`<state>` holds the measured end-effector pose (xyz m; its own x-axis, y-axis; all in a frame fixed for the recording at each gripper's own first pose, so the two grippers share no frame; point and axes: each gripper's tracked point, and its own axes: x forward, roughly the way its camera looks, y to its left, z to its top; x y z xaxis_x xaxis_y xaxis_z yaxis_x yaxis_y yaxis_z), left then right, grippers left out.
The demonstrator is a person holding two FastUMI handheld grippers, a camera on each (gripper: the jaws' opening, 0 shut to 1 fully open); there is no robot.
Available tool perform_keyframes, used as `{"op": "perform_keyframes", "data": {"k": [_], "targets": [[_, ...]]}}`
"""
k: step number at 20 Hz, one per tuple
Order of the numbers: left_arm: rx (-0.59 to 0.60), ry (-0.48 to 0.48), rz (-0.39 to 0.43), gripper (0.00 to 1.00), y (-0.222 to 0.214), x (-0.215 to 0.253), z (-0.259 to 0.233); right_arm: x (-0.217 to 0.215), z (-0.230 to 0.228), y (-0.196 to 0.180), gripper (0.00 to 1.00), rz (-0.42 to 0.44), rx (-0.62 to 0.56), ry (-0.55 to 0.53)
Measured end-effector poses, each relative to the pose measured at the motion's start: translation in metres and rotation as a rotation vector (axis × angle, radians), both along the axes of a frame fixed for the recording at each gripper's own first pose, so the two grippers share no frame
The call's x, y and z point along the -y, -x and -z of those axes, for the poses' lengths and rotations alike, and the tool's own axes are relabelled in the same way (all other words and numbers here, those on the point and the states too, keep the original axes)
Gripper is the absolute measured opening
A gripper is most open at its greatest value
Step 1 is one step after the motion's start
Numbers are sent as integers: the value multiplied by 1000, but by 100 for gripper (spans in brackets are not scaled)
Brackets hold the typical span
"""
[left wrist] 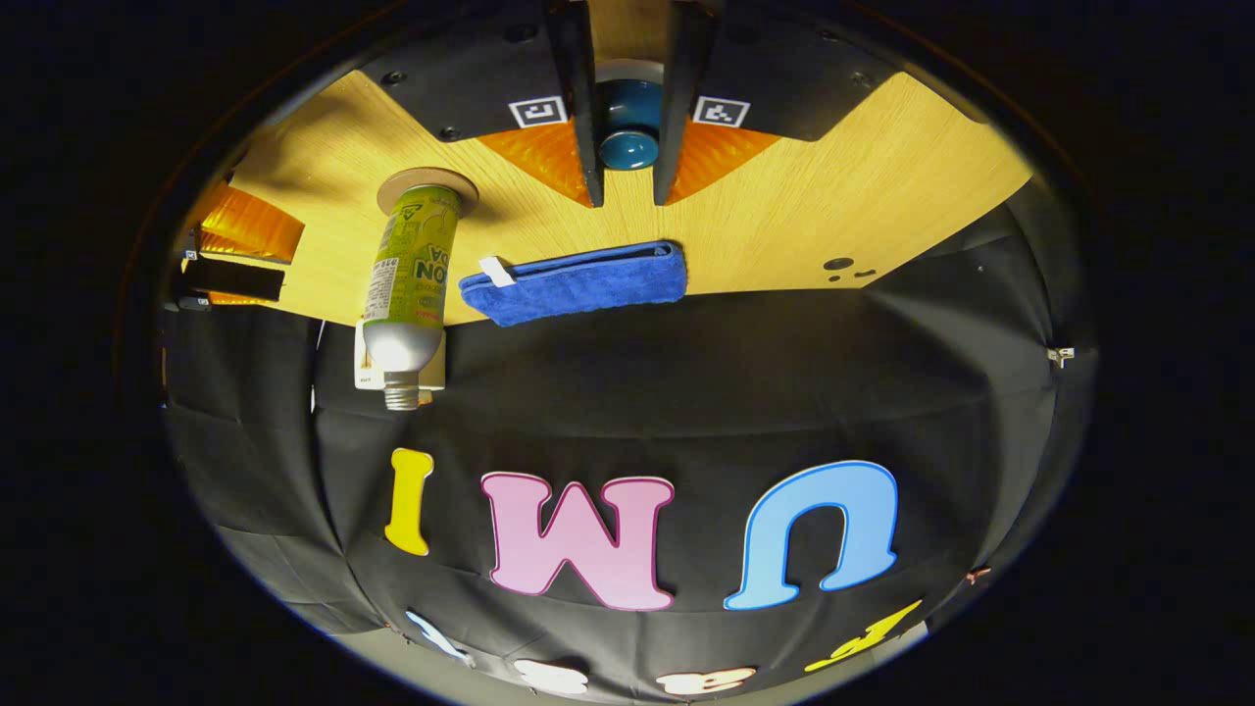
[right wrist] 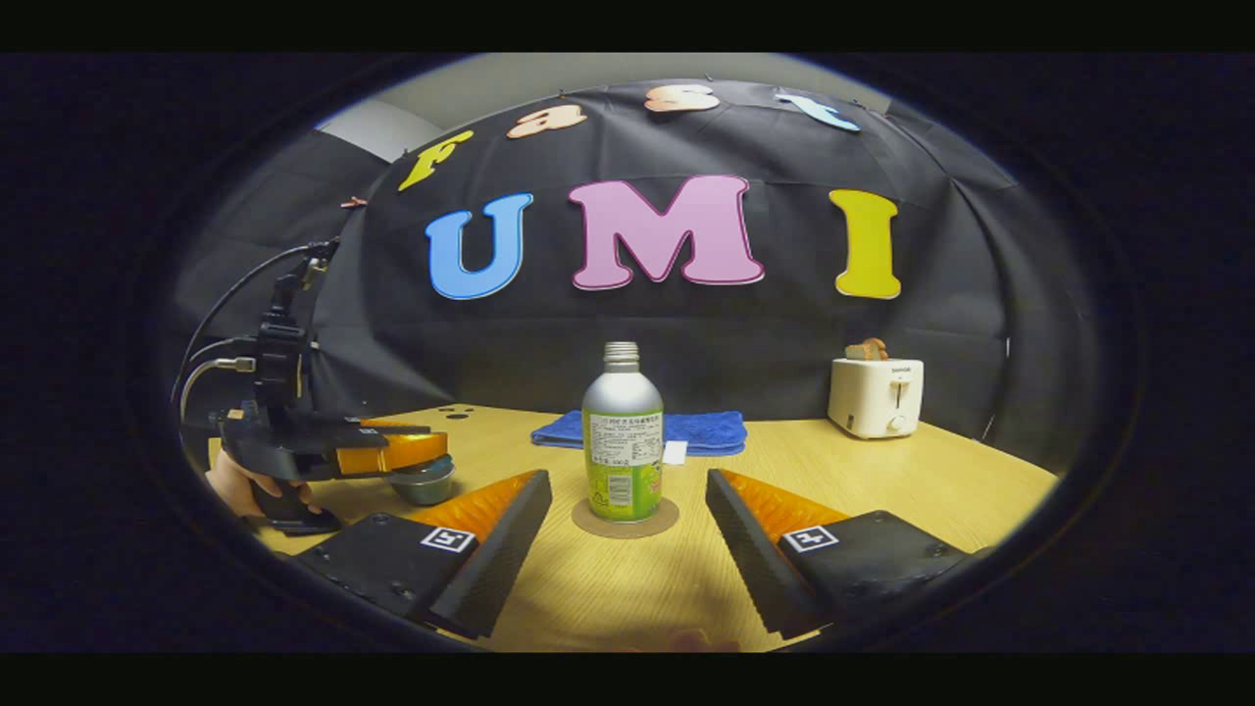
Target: Open the teacup lid with one hand, grasp the water bottle and pour water into the teacup with the other hand; after pouring, place the water bottle on the coaster and then close the teacup lid.
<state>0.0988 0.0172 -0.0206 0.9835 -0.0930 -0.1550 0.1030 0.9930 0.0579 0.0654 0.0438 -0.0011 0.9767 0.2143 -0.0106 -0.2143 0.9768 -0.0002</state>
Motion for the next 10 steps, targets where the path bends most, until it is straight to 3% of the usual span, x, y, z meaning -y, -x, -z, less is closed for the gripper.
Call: {"op": "perform_keyframes", "data": {"k": [10], "targets": [[-50,-5,12,34,1,0,9,-2,1,1,98,-5,2,0]]}}
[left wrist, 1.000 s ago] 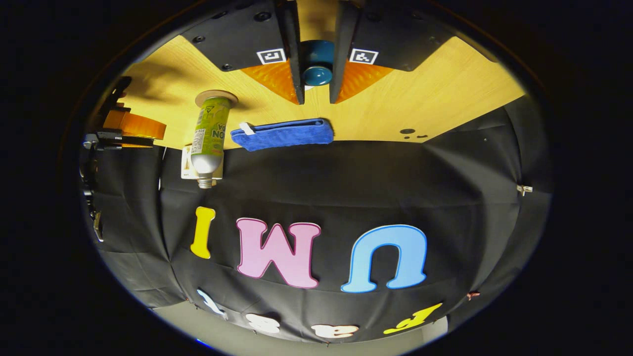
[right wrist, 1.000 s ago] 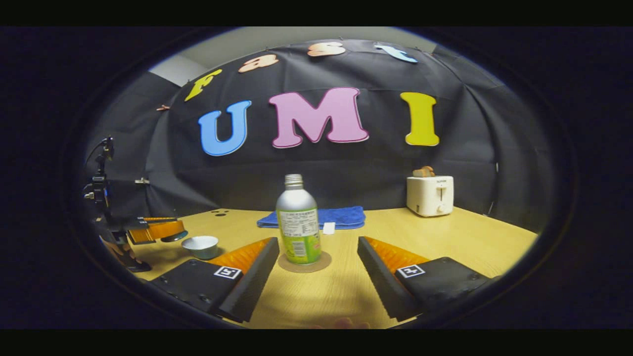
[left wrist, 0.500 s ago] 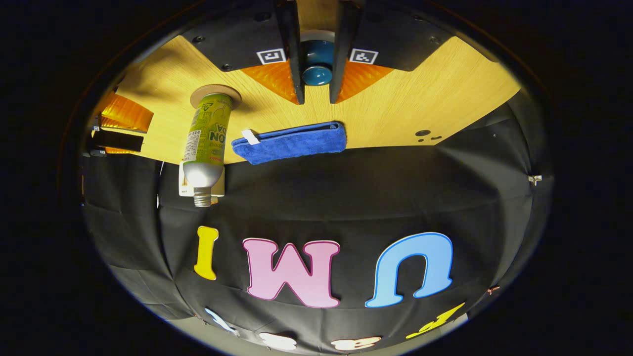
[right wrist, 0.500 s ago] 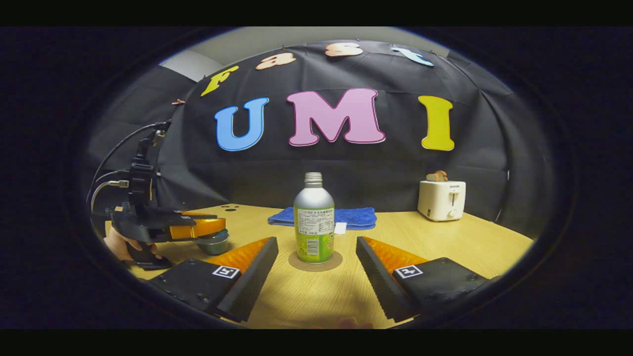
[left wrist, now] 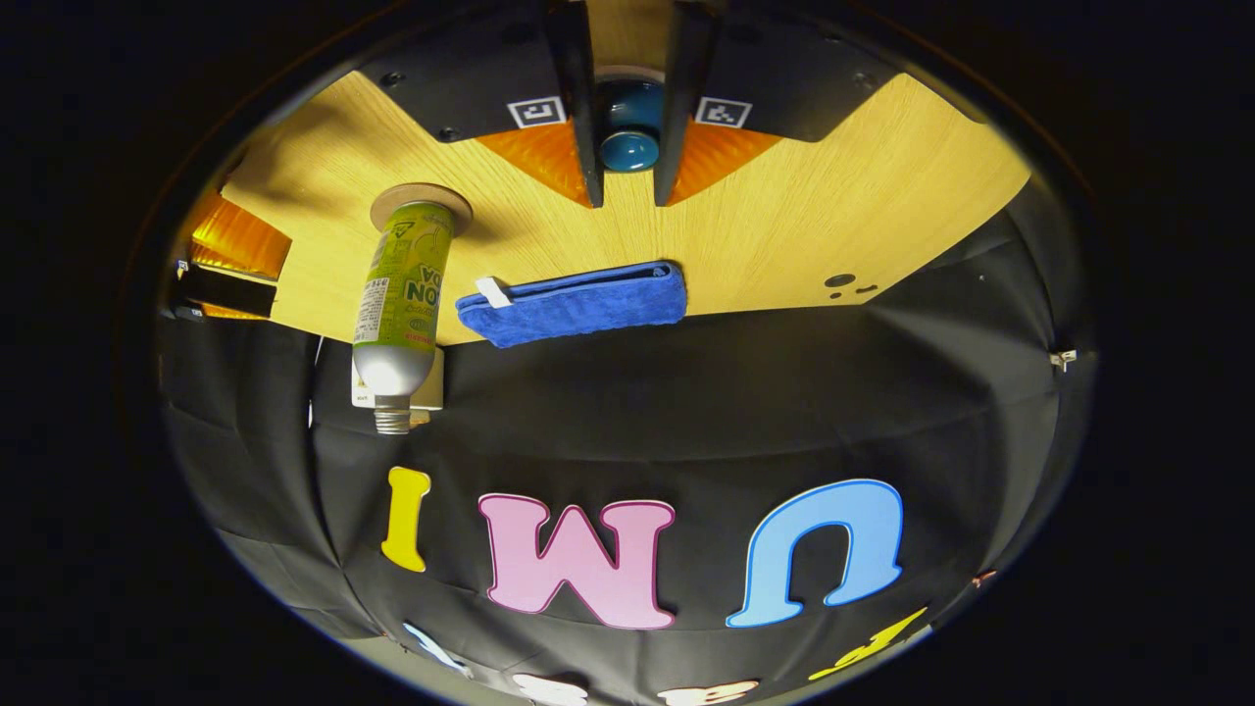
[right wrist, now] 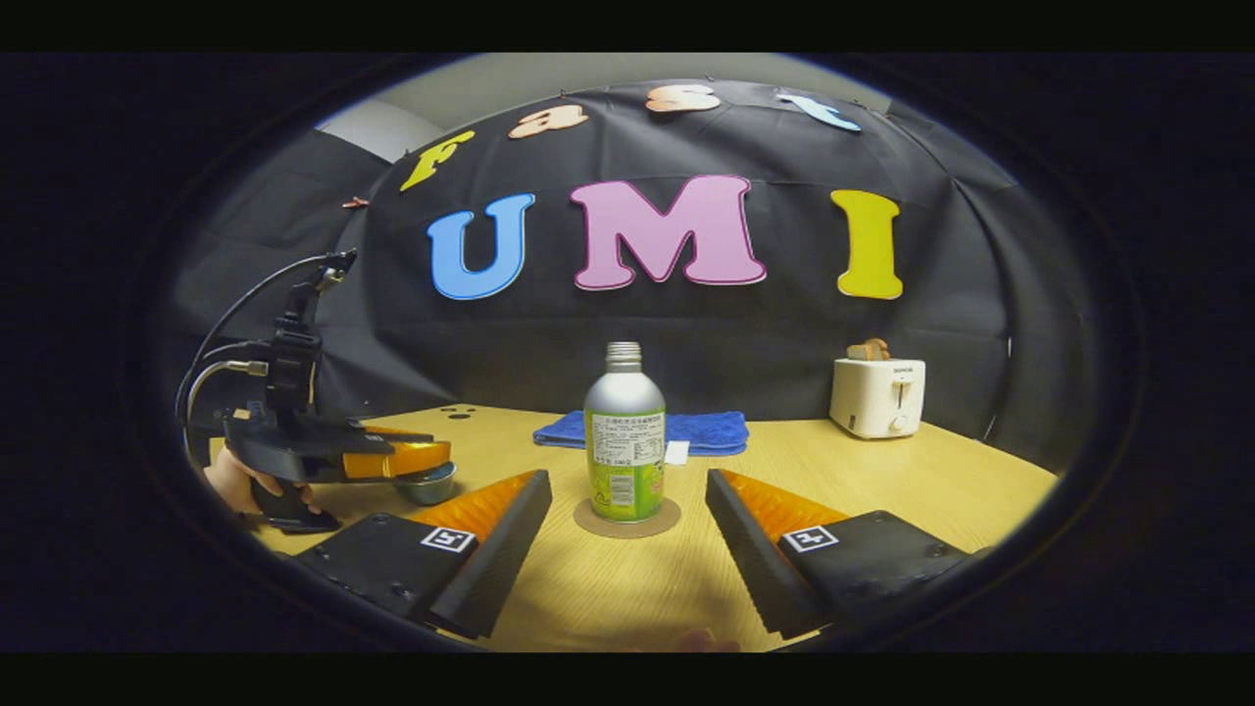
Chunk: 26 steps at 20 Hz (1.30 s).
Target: Open the teacup lid with one hand, grasp the water bottle and pour water into the teacup with the other hand; after pouring, place the water bottle on the coaster and then close the teacup lid.
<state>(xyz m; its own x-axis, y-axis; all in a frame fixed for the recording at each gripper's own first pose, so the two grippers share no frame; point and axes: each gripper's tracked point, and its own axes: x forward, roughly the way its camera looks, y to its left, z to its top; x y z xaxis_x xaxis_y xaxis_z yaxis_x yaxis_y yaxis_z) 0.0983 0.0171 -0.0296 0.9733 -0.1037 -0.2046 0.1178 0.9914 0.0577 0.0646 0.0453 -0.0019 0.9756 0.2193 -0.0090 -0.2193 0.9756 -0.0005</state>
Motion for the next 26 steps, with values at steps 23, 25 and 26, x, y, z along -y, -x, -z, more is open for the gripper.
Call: {"op": "perform_keyframes", "data": {"k": [23,25,26], "targets": [[211,69,-114,98,107,14,-29,8,0,25,98,109,6,3],[208,73,-87,98,103,21,-30,10,0,28,98,130,7,4],[208,73,-90,97,100,19,-29,10,0,28,98,139,8,4]]}}
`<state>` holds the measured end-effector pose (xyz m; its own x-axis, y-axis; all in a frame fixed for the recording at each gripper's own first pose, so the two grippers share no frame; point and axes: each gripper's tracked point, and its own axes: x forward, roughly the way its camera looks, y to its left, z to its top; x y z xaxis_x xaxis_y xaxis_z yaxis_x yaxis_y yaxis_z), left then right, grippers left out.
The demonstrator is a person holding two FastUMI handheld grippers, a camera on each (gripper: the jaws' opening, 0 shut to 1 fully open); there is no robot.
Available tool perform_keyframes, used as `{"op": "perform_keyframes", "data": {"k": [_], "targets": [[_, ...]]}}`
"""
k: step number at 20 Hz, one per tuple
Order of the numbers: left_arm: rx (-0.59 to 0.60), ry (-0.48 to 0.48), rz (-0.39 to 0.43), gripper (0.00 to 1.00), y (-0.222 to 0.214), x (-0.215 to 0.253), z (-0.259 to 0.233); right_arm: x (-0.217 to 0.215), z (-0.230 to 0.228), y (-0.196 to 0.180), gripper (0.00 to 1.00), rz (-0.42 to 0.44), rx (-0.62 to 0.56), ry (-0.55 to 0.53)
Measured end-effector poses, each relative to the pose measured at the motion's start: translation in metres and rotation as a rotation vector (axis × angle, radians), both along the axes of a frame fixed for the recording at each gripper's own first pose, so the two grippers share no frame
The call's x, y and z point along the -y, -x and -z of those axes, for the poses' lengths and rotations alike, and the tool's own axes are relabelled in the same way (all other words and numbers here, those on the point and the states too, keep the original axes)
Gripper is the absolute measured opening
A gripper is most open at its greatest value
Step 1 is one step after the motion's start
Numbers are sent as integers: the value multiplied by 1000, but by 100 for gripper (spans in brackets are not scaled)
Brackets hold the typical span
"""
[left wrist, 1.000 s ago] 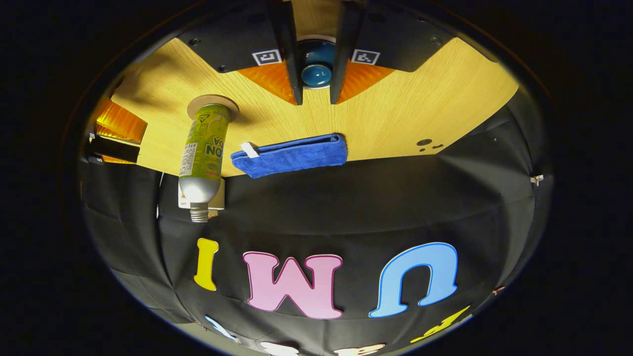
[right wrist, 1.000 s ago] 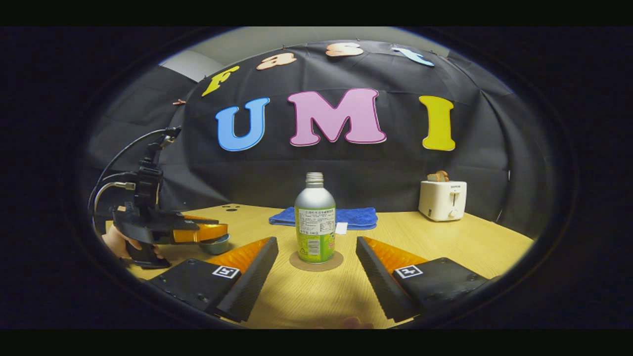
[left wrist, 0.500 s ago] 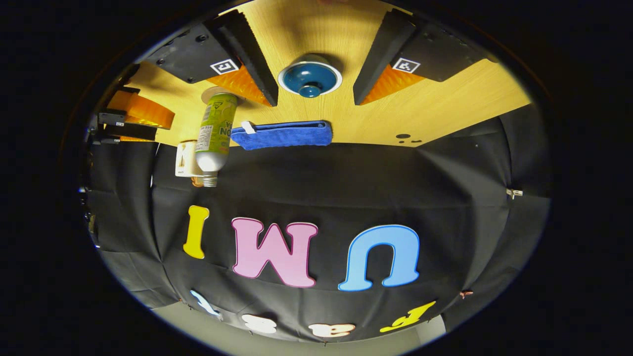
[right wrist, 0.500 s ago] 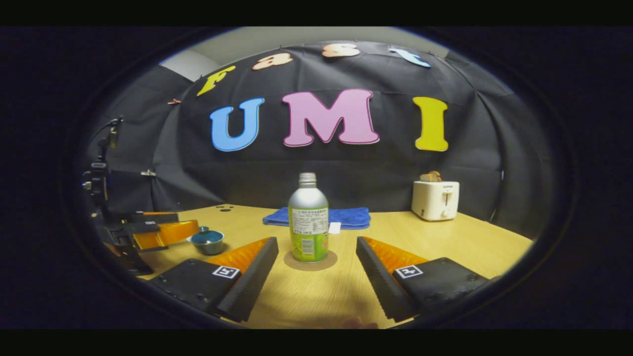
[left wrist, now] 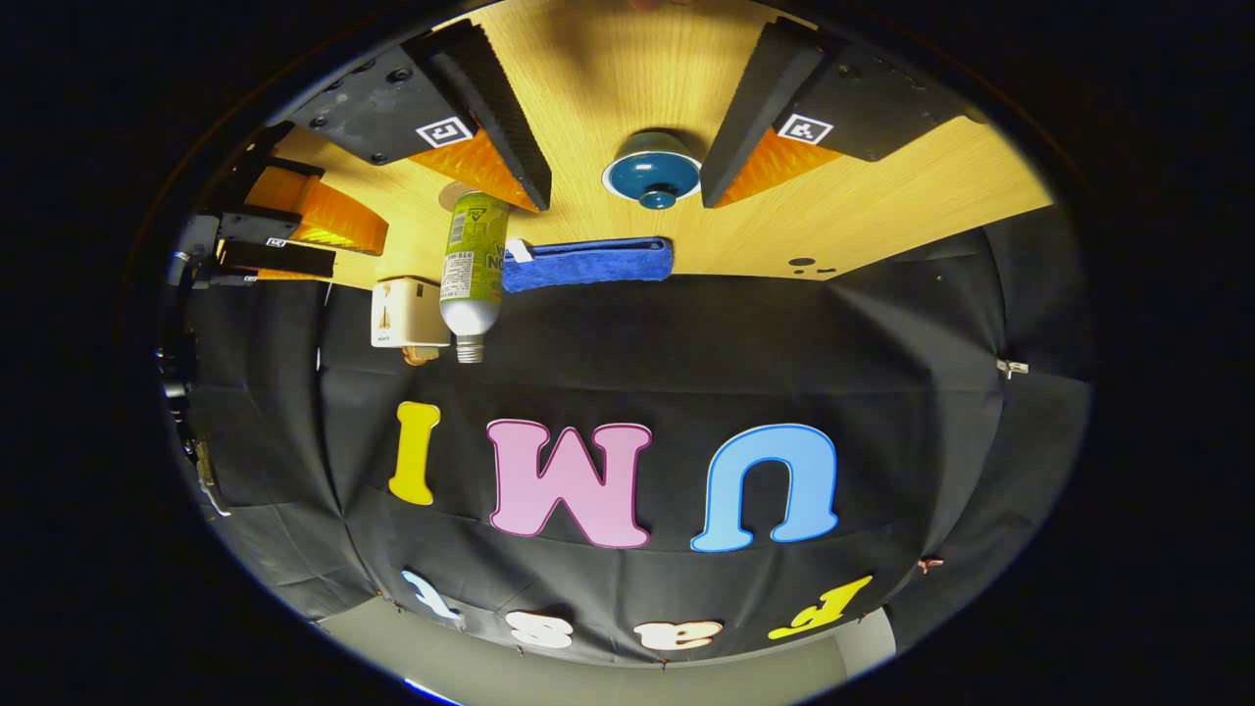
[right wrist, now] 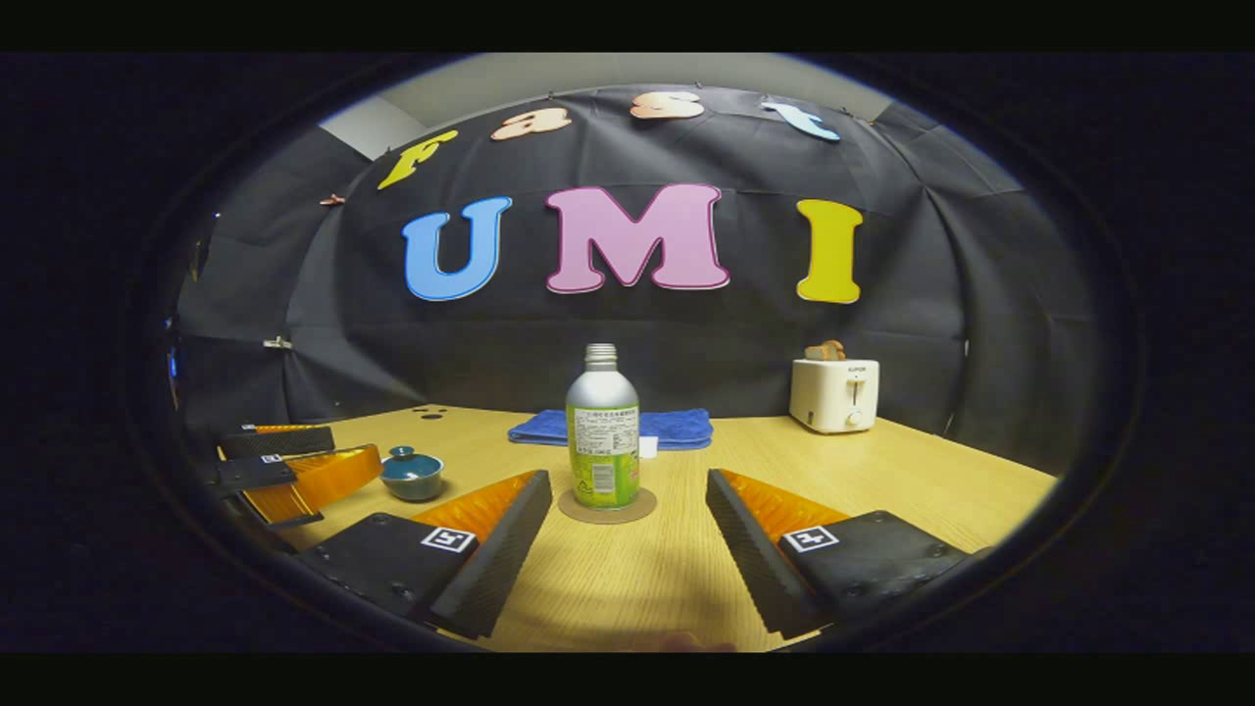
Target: Open the teacup lid with one hand, grasp the water bottle and pour water into the teacup with the other hand; after pouring, place the water bottle on the coaster and then close the teacup lid.
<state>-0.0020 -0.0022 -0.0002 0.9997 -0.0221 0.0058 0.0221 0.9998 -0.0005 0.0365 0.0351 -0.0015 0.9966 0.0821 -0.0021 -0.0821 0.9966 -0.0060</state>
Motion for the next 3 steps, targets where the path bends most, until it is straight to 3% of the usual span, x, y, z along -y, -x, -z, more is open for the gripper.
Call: {"op": "perform_keyframes", "data": {"k": [3], "targets": [[0,0,-26,97,-2,-6,0,0,0,1,98,4,-1,-1]]}}
